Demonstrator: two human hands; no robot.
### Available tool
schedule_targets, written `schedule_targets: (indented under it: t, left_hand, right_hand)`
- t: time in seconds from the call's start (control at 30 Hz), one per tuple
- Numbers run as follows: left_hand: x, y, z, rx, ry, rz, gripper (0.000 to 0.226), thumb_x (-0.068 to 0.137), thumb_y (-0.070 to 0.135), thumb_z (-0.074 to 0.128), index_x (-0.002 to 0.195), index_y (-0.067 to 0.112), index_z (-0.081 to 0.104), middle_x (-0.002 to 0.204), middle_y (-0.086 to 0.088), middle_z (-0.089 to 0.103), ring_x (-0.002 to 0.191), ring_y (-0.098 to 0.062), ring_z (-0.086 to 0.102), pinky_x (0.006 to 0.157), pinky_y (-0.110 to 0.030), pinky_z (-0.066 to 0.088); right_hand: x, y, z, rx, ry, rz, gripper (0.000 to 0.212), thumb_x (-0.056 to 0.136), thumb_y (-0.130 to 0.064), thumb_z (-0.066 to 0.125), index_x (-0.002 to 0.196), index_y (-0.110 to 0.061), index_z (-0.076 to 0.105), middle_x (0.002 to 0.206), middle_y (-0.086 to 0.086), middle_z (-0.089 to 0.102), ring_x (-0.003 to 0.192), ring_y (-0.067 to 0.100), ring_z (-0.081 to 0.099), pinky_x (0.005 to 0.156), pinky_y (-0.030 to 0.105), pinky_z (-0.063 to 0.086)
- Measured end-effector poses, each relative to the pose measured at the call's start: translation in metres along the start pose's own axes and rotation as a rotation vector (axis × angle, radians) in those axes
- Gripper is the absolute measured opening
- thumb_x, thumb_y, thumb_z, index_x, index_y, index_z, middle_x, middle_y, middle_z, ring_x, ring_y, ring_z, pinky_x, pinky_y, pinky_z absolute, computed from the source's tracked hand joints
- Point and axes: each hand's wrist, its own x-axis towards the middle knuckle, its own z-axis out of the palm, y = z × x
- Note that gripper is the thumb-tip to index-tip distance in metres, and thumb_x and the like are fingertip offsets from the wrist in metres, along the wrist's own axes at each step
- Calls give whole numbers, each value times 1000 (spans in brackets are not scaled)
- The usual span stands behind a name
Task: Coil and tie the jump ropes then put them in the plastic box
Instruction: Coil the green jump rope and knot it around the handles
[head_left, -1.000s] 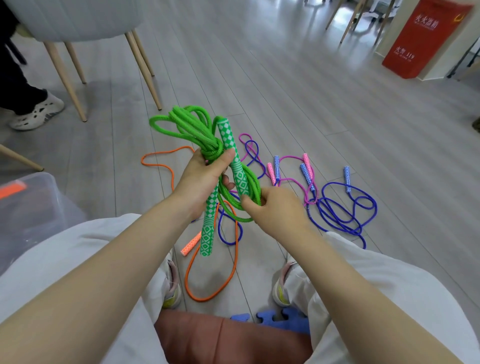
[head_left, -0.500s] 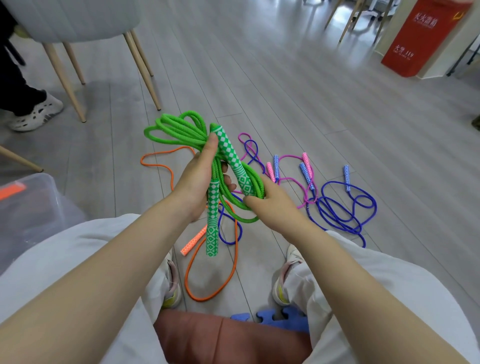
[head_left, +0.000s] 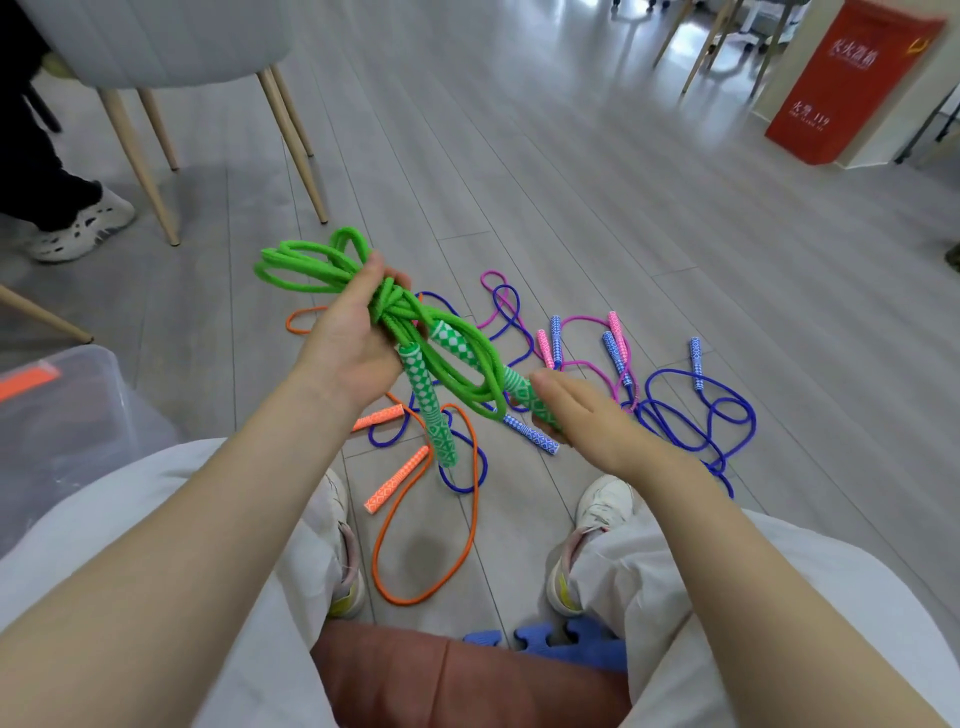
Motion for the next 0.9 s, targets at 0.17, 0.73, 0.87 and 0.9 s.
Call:
schedule_targets:
  t: [0.17, 0.73, 0.87, 0.9]
  left_hand:
    - [2, 10, 1, 23, 152, 78, 30, 96, 37, 55, 69, 23, 51, 72, 8, 61, 57, -5, 55, 61, -24, 50]
    - [16, 15, -21, -65, 342, 236, 33, 101, 33, 49, 70, 19, 49, 69, 6, 51, 58, -7, 51, 48, -19, 46]
    - [13, 10, -18, -180, 293, 255, 34, 102, 31, 45, 71, 18, 48, 64, 5, 54, 54, -5, 59, 66, -29, 53]
    - [12, 8, -16, -200, 281, 257, 34, 102, 31, 46, 71, 17, 48, 66, 4, 52, 52, -5, 59, 66, -30, 54]
  right_hand:
    - [3, 15, 2, -548, 173, -60, 35, 85, -56, 50, 79, -22, 52, 66, -1, 53, 63, 15, 52, 56, 34, 40]
    - [17, 27, -17, -898, 279, 297, 20, 89, -33, 53, 72, -23, 54, 65, -4, 53, 67, 21, 56, 52, 25, 34]
    - [18, 31, -21, -897, 273, 314, 17, 89, -33, 54, 77, -22, 58, 66, -4, 54, 65, 20, 56, 50, 24, 34]
    - [17, 32, -21, -892, 261, 322, 16, 89, -33, 55, 78, -22, 58, 67, -4, 54, 66, 20, 56, 50, 24, 34]
